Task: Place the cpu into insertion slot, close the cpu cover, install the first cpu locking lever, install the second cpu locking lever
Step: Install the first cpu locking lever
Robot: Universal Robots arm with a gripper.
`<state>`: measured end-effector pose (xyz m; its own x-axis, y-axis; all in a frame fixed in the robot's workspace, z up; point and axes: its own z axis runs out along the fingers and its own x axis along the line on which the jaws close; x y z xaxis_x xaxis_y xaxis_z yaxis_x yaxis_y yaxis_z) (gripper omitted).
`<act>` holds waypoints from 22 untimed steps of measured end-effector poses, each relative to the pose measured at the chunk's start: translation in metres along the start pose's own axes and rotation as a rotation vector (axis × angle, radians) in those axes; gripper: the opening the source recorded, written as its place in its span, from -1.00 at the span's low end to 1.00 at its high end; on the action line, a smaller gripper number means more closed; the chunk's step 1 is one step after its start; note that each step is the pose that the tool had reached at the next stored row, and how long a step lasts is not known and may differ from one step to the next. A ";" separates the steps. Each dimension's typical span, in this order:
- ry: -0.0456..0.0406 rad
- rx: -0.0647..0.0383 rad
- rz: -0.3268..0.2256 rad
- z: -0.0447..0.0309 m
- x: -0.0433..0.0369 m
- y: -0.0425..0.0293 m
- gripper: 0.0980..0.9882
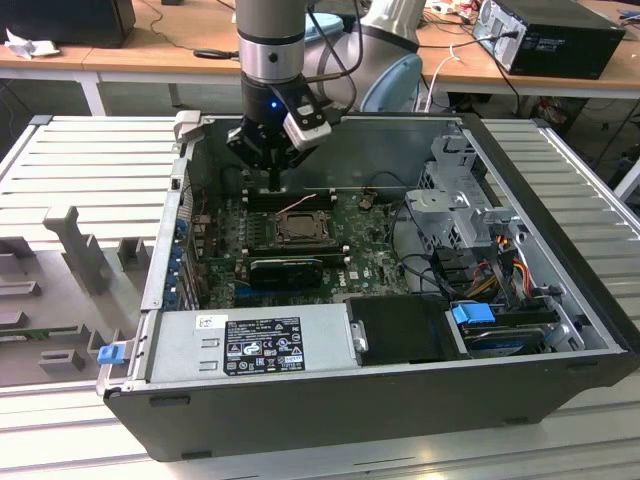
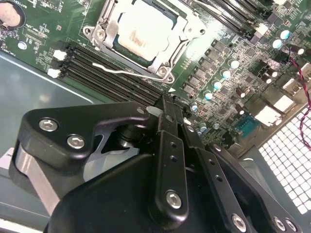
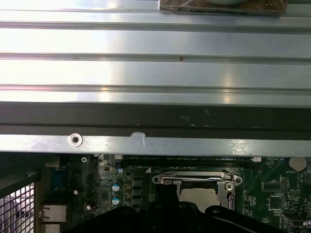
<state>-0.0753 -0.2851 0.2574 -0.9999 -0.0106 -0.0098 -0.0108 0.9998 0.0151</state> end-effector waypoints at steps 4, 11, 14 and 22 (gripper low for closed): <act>0.0000 0.000 0.000 0.0003 -0.0050 -0.0001 -0.98; -0.0001 -0.024 0.000 0.0028 -0.0140 -0.0002 -0.98; -0.0004 -0.041 0.000 0.0067 -0.0155 -0.0002 -0.98; 0.0008 -0.041 -0.016 0.0243 -0.0325 -0.0003 -0.98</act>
<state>-0.0425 -0.2847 0.2335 -0.9996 -0.0265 -0.0096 -0.0270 0.9981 0.0559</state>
